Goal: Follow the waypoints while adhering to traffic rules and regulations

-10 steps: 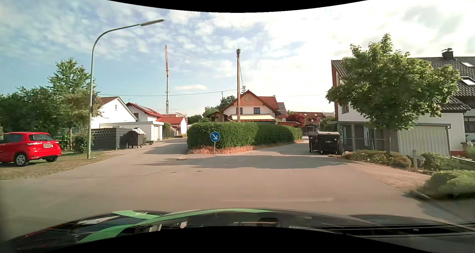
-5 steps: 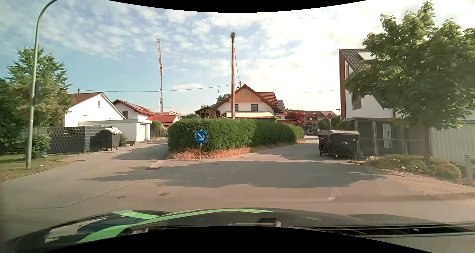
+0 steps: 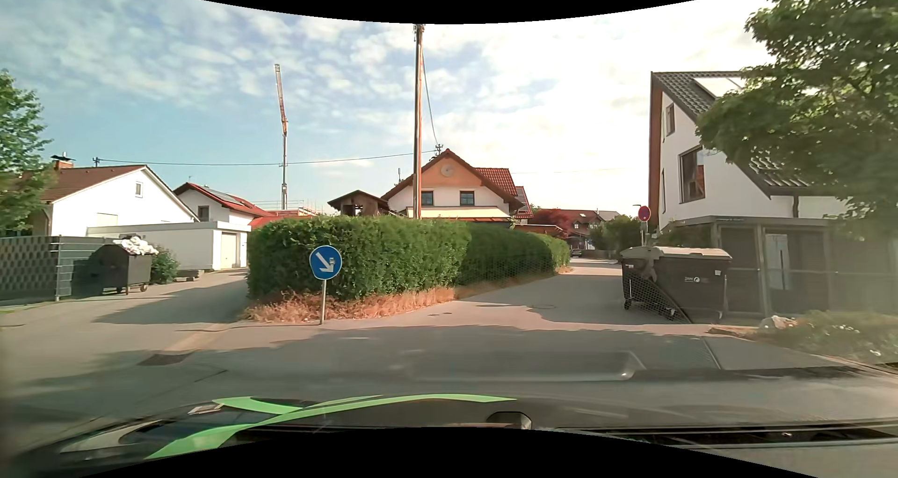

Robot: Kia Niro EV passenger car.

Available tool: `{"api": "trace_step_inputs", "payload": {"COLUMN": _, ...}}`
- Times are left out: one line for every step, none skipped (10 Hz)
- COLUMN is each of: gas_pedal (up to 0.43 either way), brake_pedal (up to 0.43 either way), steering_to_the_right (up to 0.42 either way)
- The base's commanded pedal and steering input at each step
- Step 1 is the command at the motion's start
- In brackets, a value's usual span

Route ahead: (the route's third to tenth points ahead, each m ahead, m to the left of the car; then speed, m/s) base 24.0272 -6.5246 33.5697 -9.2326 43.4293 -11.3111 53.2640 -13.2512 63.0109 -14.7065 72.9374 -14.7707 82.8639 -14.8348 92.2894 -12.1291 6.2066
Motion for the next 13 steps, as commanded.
{"api": "trace_step_inputs", "payload": {"gas_pedal": 0.138, "brake_pedal": 0.000, "steering_to_the_right": 0.060}}
{"api": "trace_step_inputs", "payload": {"gas_pedal": 0.138, "brake_pedal": 0.000, "steering_to_the_right": 0.061}}
{"api": "trace_step_inputs", "payload": {"gas_pedal": 0.130, "brake_pedal": 0.000, "steering_to_the_right": 0.063}}
{"api": "trace_step_inputs", "payload": {"gas_pedal": 0.118, "brake_pedal": 0.000, "steering_to_the_right": 0.067}}
{"api": "trace_step_inputs", "payload": {"gas_pedal": 0.118, "brake_pedal": 0.000, "steering_to_the_right": 0.074}}
{"api": "trace_step_inputs", "payload": {"gas_pedal": 0.118, "brake_pedal": 0.000, "steering_to_the_right": 0.080}}
{"api": "trace_step_inputs", "payload": {"gas_pedal": 0.118, "brake_pedal": 0.000, "steering_to_the_right": 0.089}}
{"api": "trace_step_inputs", "payload": {"gas_pedal": 0.118, "brake_pedal": 0.000, "steering_to_the_right": 0.096}}
{"api": "trace_step_inputs", "payload": {"gas_pedal": 0.118, "brake_pedal": 0.000, "steering_to_the_right": 0.099}}
{"api": "trace_step_inputs", "payload": {"gas_pedal": 0.118, "brake_pedal": 0.000, "steering_to_the_right": 0.103}}
{"api": "trace_step_inputs", "payload": {"gas_pedal": 0.118, "brake_pedal": 0.000, "steering_to_the_right": 0.107}}
{"api": "trace_step_inputs", "payload": {"gas_pedal": 0.118, "brake_pedal": 0.000, "steering_to_the_right": 0.111}}
{"api": "trace_step_inputs", "payload": {"gas_pedal": 0.118, "brake_pedal": 0.000, "steering_to_the_right": 0.114}}
